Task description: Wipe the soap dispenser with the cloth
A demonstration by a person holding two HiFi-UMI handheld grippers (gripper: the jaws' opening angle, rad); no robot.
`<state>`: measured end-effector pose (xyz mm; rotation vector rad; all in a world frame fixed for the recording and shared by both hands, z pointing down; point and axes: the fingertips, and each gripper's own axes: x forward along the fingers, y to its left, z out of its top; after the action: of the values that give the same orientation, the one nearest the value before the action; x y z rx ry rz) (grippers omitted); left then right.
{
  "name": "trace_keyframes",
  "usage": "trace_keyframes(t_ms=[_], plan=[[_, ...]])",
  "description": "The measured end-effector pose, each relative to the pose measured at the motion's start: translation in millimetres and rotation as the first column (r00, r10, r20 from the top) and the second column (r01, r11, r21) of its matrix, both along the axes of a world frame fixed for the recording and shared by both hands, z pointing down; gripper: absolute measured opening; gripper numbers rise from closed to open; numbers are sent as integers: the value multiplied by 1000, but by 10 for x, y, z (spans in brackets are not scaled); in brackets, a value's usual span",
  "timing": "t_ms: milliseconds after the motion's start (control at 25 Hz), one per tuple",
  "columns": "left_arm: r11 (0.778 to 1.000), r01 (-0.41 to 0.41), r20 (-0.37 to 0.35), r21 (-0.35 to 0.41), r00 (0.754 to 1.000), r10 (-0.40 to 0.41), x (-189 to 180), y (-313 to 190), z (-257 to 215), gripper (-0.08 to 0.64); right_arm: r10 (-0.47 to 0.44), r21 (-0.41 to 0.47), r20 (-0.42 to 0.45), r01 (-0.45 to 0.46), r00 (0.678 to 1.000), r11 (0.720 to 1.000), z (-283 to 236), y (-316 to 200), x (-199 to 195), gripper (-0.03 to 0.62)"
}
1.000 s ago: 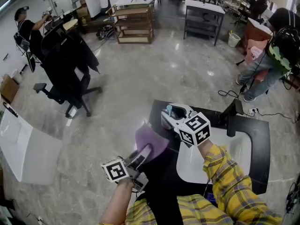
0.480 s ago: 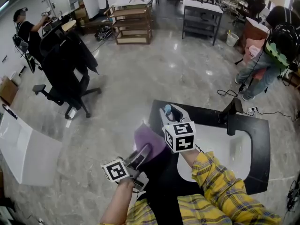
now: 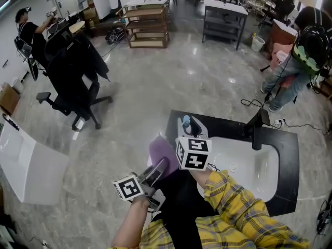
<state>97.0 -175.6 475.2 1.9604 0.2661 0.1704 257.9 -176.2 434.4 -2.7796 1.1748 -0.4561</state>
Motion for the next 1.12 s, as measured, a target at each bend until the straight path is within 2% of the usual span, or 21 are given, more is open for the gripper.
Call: trace_keyframes(t_ms=[80, 160, 240, 400, 520, 640, 920, 1120], plan=[[1000, 1, 1, -10, 1000, -1, 10, -45, 18, 75, -9, 19, 11, 9, 1000, 1000, 18, -57, -3, 124], [1000, 1, 0, -23, 1000, -1, 36, -58, 21, 75, -70, 16, 23, 69, 997, 997, 36, -128, -33, 137], [999, 0, -9, -36, 1000, -1, 70, -41, 5, 75, -144, 4, 24, 144, 989, 990, 37, -158, -89, 215], [998, -9, -38, -69, 999, 6, 158, 20, -66, 75, -234, -2, -41, 234, 971, 972, -67, -2, -239, 253], [997, -18, -68, -72, 998, 13, 233, 72, -186, 75, -268, 15, -112, 272, 957, 962, -171, 345, -480, 262], [998, -9, -91, -59, 996, 3, 332, 128, -311, 75, -248, 29, -164, 256, 955, 966, -209, 772, -655, 262], [997, 33, -122, -66, 992, -41, 644, 299, -505, 75, -110, 81, -112, 120, 988, 990, -200, 1277, -383, 262], [994, 105, -56, -22, 993, -106, 741, 285, -358, 75, -71, 87, -118, 81, 991, 993, -284, 1455, -309, 262]])
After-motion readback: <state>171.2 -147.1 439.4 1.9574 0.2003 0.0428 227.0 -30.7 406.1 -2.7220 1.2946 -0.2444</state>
